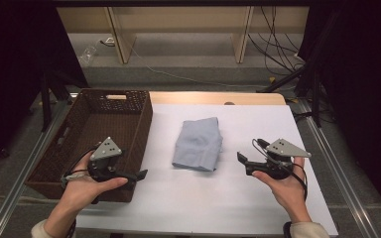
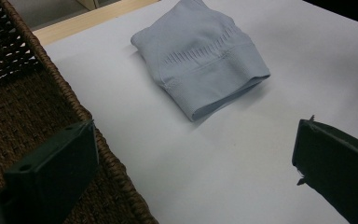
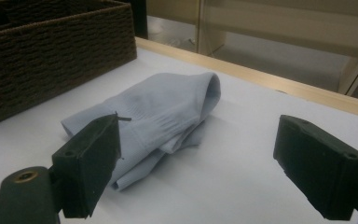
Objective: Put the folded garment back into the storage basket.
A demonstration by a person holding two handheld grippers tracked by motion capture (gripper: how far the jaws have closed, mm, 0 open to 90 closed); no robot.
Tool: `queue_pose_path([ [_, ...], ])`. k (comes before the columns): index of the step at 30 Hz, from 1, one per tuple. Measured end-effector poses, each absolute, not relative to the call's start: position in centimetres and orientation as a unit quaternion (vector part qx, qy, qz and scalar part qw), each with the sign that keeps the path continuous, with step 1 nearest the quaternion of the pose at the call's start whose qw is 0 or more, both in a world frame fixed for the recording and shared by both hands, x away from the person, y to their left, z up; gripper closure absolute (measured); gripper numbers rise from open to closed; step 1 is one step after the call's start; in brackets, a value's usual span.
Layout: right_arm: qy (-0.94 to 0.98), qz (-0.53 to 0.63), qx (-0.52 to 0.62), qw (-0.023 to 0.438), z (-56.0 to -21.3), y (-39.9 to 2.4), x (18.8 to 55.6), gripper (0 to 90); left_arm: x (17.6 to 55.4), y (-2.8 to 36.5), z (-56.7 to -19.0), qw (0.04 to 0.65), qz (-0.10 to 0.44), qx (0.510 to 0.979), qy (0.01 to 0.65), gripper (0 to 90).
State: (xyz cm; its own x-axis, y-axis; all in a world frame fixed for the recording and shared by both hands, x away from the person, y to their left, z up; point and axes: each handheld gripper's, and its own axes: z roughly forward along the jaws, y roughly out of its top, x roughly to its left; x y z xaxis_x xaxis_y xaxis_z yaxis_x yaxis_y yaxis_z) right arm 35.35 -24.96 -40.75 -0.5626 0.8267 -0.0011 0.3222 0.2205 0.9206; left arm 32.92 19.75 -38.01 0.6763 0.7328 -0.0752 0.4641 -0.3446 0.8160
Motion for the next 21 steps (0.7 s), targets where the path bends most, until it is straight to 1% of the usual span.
queue_pose_path([
  [6,0.739,0.474,0.398,0.267,-40.5,-24.1,36.2,15.2,32.9,19.6,-38.0,0.436,0.153,0.806,0.370,0.0],
  [21,0.743,0.474,0.389,0.267,-39.7,-22.6,37.6,11.5,32.8,19.8,-37.8,0.437,0.156,0.805,0.371,0.0],
])
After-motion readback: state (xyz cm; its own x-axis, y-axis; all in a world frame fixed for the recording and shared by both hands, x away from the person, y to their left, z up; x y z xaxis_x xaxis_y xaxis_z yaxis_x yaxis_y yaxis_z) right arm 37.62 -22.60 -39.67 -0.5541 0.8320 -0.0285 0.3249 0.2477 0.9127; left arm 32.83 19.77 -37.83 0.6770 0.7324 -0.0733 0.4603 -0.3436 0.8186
